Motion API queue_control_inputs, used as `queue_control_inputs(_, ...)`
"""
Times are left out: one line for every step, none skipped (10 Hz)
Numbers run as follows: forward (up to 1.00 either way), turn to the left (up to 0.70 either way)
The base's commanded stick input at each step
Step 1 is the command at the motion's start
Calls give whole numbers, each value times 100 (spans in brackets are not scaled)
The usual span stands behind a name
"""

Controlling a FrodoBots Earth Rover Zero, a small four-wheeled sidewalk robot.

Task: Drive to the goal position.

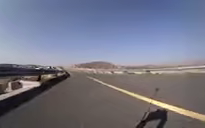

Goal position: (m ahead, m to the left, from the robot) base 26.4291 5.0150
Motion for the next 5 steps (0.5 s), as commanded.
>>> queue_control_inputs(85, 0)
queue_control_inputs(85, 0)
queue_control_inputs(85, 0)
queue_control_inputs(85, 0)
queue_control_inputs(85, 0)
